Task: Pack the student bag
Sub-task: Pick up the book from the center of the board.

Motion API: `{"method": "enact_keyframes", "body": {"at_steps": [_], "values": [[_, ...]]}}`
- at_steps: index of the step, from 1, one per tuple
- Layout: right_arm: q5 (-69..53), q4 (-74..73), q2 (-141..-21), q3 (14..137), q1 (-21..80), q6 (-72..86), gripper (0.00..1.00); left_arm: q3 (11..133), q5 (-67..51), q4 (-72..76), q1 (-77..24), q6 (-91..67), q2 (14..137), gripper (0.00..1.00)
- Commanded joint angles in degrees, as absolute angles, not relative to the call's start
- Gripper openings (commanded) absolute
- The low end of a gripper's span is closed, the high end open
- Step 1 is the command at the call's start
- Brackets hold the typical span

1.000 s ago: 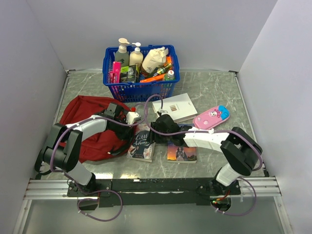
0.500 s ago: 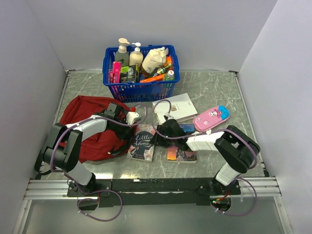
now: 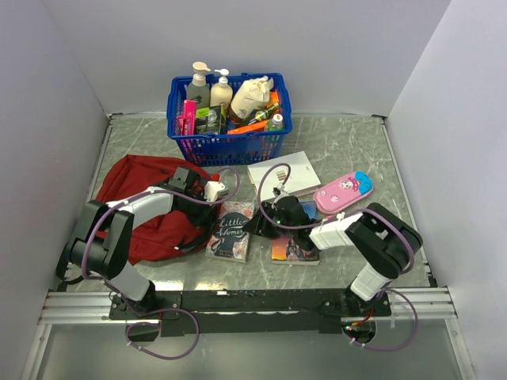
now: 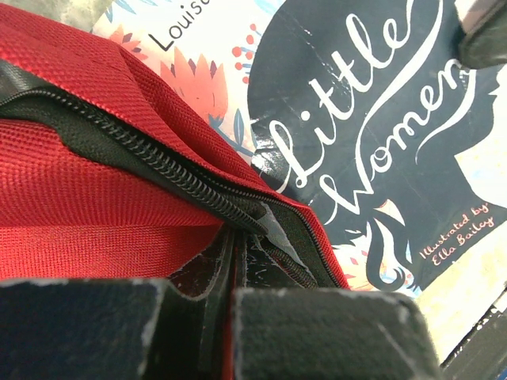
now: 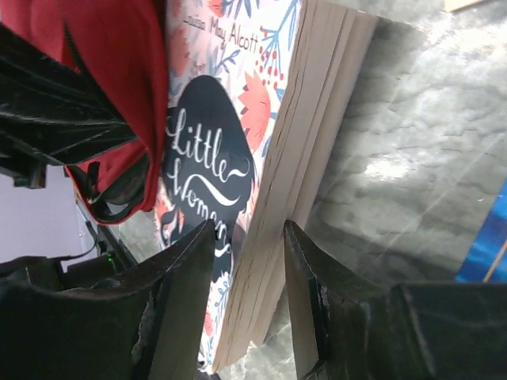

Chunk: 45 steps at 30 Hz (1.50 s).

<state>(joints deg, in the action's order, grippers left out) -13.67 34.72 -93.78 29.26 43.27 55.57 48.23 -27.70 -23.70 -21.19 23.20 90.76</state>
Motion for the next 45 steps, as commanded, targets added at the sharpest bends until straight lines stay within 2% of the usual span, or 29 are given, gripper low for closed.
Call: {"method": "enact_keyframes", "body": {"at_steps": [1, 5, 14, 20, 22, 25, 26, 28, 29, 38, 45], "values": [[-16.97, 39.04, -87.64, 36.11, 45.88, 54.77, 0.48, 48.34, -33.13, -21.09, -22.85, 23.03, 92.28, 0.01], [-14.68, 31.48, -86.75, 38.41, 46.76, 52.65, 0.49, 48.34, -33.13, -21.09, -22.94, 23.03, 92.29, 0.01], [-14.86, 29.45, -91.58, 40.52, 46.93, 52.12, 0.49, 48.25, -33.05, -21.27, -23.03, 23.03, 91.93, 0.01], [-12.31, 21.19, -92.55, 41.48, 46.93, 49.58, 0.46, 48.16, -33.14, -21.71, -23.03, 23.29, 91.06, 0.01], [-11.87, 20.57, -92.02, 41.4, 46.93, 49.31, 0.43, 48.16, -33.05, -21.88, -22.94, 23.47, 90.88, 0.01], [-12.48, 21.96, -91.85, 41.13, 46.93, 49.66, 0.29, 48.69, -32.7, -23.28, -23.03, 23.55, 90.35, 0.01], [-12.65, 22.41, -91.67, 41.05, 46.93, 49.83, 0.16, 49.3, -32.7, -24.07, -23.03, 23.73, 90.0, 0.01], [-12.22, 22.15, -90.1, 40.96, 46.84, 49.84, 0.03, 50.09, -32.35, -25.92, -22.85, 24.43, 88.25, 0.01], [-11.78, 21.37, -89.3, 40.96, 46.76, 49.66, 0.0, 50.97, -32.0, -28.19, -22.5, 24.78, 87.37, 0.01], [-8.97, 10.92, -75.42, 42.27, 45.79, 45.88, 0.0, 62.04, -29.71, -47.7, -14.42, 30.84, 74.37, 0.01], [-10.1, 8.09, -65.58, 43.5, 45.62, 46.58, 0.0, 58.45, -27.42, -49.84, -13.54, 31.03, 66.98, 0.01]]}}
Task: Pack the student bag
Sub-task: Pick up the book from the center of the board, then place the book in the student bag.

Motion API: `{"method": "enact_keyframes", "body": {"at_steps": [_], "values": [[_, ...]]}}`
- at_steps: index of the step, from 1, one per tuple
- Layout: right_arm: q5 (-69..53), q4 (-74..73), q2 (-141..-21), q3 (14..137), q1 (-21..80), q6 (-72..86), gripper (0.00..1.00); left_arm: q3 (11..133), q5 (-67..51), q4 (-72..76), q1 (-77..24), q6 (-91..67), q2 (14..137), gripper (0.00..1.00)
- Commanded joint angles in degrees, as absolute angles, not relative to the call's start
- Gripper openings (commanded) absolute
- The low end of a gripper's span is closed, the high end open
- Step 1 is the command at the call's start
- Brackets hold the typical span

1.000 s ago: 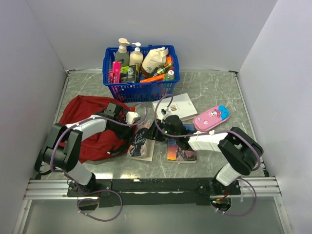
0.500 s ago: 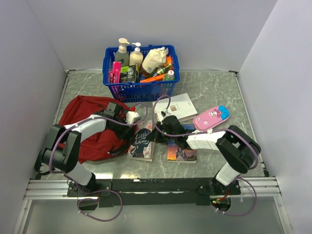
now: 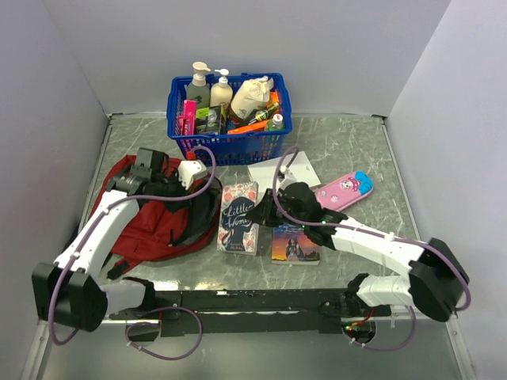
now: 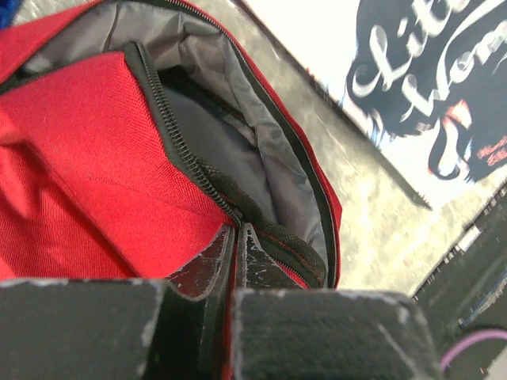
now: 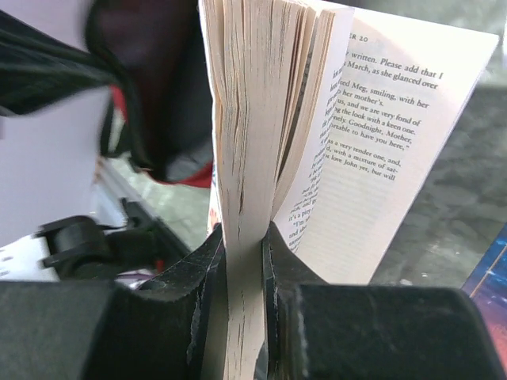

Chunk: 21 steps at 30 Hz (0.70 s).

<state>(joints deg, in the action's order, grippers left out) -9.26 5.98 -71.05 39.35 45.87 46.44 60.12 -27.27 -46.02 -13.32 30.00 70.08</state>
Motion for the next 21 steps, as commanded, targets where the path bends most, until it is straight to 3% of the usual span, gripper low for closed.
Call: {"method": "enact_keyframes", "body": {"at_steps": [1, 16, 21], "values": [[-10.28, 7.74, -65.13, 43.85, 45.62, 46.67, 0.0, 57.84, -27.42, -49.75, -13.54, 30.76, 66.45, 0.01], [-22.24, 7.82, -76.11, 49.48, 45.88, 56.25, 0.0, 61.44, -27.43, -45.54, -13.54, 29.89, 58.63, 0.01], [-24.43, 9.31, -80.94, 52.55, 45.97, 57.65, 0.0, 61.35, -32.25, -46.03, -13.54, 29.97, 56.25, 0.01]]}}
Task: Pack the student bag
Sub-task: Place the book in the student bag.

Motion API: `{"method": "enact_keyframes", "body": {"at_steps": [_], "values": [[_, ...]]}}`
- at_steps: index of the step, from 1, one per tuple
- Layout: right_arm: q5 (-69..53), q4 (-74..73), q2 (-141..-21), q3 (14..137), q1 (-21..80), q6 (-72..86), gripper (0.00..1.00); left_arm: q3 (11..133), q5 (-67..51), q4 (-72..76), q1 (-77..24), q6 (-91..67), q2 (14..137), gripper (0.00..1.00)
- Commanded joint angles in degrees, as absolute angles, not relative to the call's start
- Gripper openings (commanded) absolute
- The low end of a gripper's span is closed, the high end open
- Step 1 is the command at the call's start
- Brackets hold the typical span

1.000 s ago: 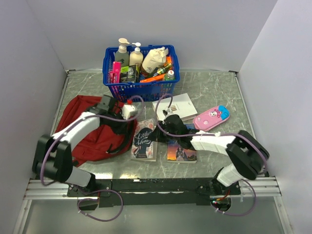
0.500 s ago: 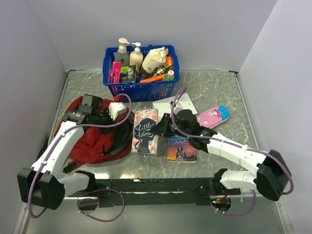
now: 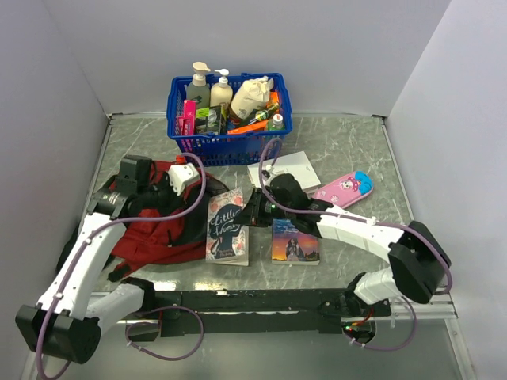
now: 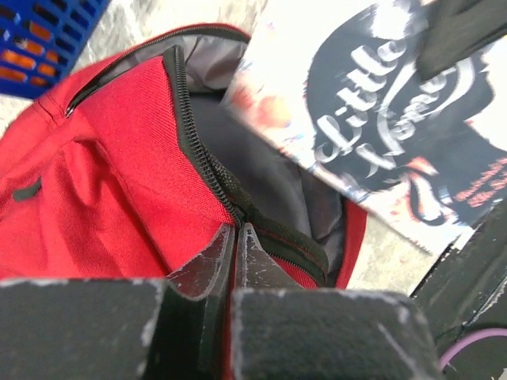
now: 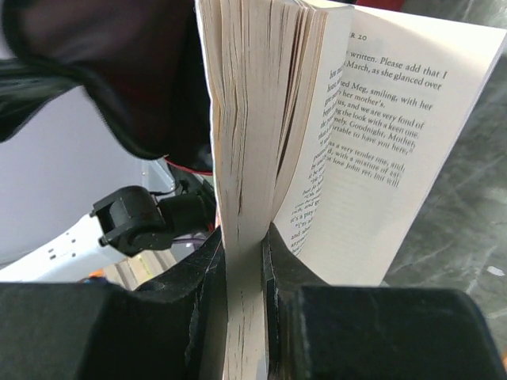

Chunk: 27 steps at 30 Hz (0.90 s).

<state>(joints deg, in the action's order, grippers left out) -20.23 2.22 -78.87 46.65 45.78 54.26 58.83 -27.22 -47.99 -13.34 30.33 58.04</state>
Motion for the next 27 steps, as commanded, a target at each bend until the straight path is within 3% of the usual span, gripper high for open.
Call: {"method": "enact_keyframes", "body": {"at_steps": [1, 12, 27], "values": [[-25.04, 9.75, -82.08, 54.21, 45.88, 57.92, 0.0, 61.61, -33.39, -47.01, -13.54, 30.49, 56.42, 0.01], [-26.11, 19.06, -95.36, 63.72, 45.97, 65.12, 0.0, 60.12, -49.12, -63.01, -13.62, 48.51, 54.75, 0.01], [-5.21, 11.61, -108.63, 77.68, 55.37, 66.54, 0.0, 62.14, -54.93, -64.33, -13.71, 51.32, 57.48, 0.01]]}}
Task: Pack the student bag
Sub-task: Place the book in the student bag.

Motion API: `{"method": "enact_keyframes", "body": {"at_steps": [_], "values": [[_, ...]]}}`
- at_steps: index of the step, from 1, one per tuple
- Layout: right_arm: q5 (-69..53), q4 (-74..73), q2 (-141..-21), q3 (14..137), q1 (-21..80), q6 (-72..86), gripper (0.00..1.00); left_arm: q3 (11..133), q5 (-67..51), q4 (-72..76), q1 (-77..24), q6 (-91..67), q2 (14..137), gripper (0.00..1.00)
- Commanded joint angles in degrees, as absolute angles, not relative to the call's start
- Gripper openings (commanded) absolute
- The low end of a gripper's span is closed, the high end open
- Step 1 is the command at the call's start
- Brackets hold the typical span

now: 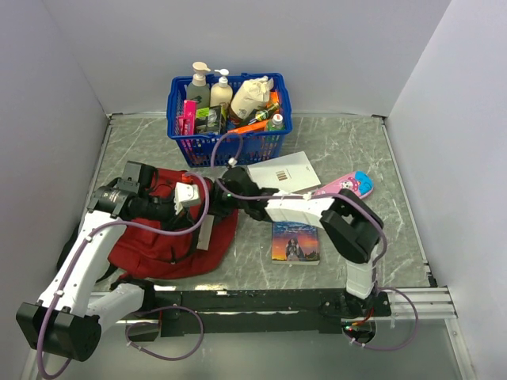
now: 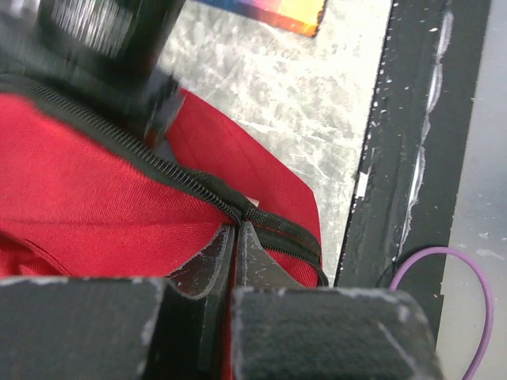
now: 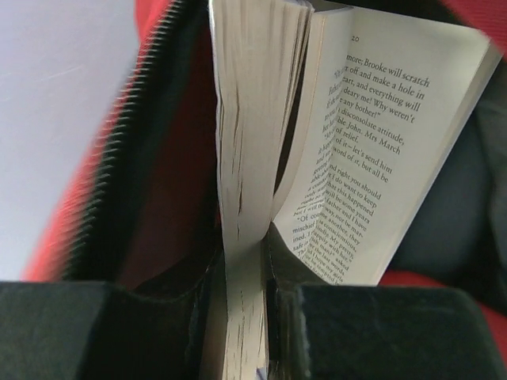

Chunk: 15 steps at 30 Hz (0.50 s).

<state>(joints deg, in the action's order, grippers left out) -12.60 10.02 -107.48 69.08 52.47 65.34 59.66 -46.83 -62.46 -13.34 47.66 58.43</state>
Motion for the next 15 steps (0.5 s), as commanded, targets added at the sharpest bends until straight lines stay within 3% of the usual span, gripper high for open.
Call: {"method": "enact_keyframes", "body": {"at_steps": [1, 13, 14, 15], "values": [[-4.49, 12.21, -109.5, 77.96, 55.81, 66.62, 0.0, 62.05, -55.37, -64.42, -13.71, 51.33, 57.48, 0.01], [-1.58, 9.06, -119.52, 87.62, 57.74, 71.02, 0.0, 61.35, -56.43, -64.95, -13.62, 52.91, 57.39, 0.01], [-1.76, 10.27, -120.05, 87.89, 57.83, 71.1, 0.02, 61.0, -56.43, -64.86, -13.62, 53.0, 57.39, 0.01], [-2.19, 10.98, -120.41, 87.89, 57.92, 71.1, 0.12, 60.91, -56.43, -64.78, -13.62, 52.91, 57.39, 0.01]]}}
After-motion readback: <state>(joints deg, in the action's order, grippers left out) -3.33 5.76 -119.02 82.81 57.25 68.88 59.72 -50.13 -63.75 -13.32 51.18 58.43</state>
